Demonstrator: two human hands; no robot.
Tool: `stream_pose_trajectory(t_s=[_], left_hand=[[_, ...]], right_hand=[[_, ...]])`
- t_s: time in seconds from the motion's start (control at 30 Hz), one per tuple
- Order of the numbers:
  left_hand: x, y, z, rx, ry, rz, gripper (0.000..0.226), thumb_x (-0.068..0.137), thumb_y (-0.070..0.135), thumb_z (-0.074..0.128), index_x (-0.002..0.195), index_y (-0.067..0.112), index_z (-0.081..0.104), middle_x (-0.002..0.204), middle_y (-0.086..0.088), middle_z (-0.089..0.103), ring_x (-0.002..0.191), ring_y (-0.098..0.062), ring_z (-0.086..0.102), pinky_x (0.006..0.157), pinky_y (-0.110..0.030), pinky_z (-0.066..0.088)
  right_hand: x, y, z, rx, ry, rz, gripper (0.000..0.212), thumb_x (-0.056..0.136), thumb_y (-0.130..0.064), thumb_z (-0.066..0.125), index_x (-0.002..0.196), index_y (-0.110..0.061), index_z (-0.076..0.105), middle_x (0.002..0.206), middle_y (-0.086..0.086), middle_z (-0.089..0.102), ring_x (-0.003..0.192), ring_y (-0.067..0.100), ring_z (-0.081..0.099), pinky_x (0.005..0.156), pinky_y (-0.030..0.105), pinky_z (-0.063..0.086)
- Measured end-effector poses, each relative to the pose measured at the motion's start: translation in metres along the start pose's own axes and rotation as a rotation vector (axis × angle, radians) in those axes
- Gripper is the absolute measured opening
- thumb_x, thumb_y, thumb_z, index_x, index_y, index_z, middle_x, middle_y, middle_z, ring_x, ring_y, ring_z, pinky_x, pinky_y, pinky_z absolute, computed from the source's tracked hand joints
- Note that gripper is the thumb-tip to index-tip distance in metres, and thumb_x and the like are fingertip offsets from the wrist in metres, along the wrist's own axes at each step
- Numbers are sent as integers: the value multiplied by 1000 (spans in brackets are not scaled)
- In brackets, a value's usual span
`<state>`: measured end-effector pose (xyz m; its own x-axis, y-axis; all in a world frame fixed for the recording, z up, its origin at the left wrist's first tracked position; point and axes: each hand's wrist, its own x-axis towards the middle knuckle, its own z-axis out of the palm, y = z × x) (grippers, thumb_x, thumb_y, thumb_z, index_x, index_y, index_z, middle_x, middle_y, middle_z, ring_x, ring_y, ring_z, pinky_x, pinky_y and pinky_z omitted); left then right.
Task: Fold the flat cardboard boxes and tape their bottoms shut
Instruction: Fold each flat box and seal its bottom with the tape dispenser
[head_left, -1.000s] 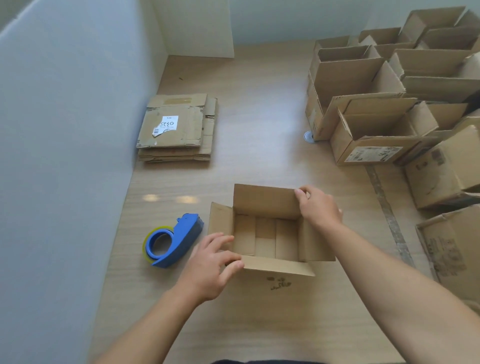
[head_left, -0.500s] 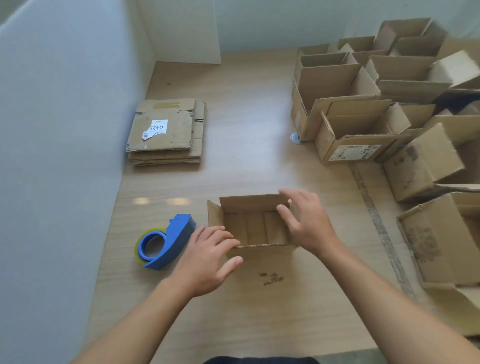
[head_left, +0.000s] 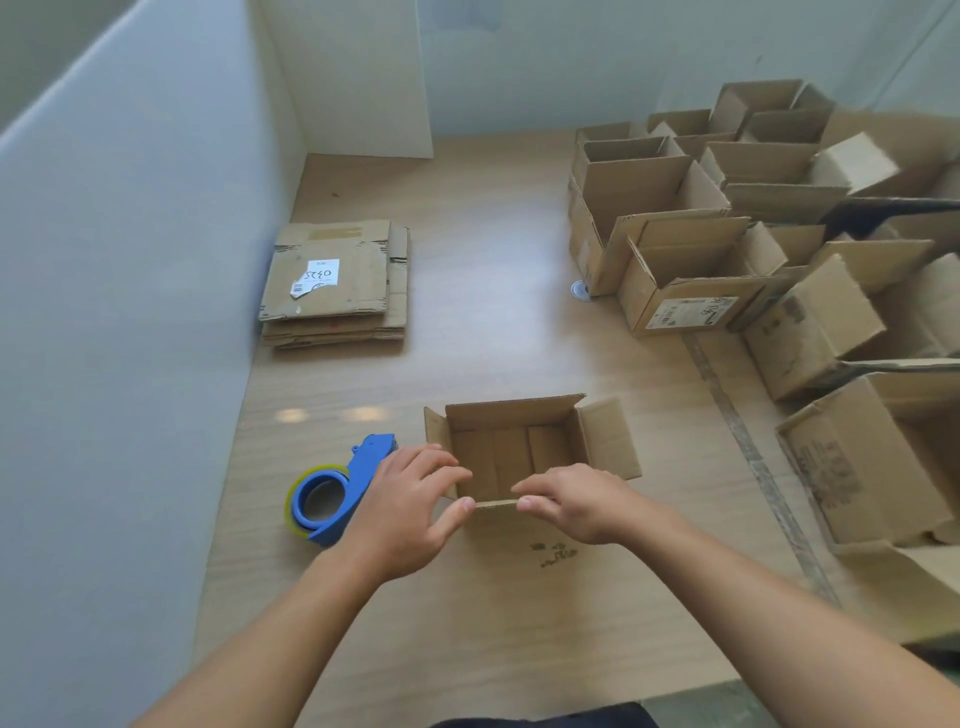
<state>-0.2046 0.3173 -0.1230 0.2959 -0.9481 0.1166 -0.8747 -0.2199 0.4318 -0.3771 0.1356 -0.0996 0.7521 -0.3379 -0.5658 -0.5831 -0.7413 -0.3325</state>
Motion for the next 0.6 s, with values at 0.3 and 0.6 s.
stream_pose_trajectory(t_s=[0.3, 0.6], left_hand=[[5, -8, 0, 29, -29, -56, 49, 89, 55, 40, 119, 26, 66, 125, 9, 55, 127, -13, 41, 106, -41, 39], [50, 30, 6, 7, -121, -36, 60, 88, 59, 31, 128, 26, 61, 132, 9, 53, 127, -13, 42, 106, -36, 36]], right_hand=[[9, -2, 9, -125, -52, -7, 60, 95, -60, 47, 149, -38, 33, 152, -5, 42, 137, 23, 41, 109, 49, 30], [-13, 68, -6, -105, 39, 40, 49, 100, -56, 37, 147, -39, 36, 151, -5, 42, 135, 22, 40, 114, 49, 26]])
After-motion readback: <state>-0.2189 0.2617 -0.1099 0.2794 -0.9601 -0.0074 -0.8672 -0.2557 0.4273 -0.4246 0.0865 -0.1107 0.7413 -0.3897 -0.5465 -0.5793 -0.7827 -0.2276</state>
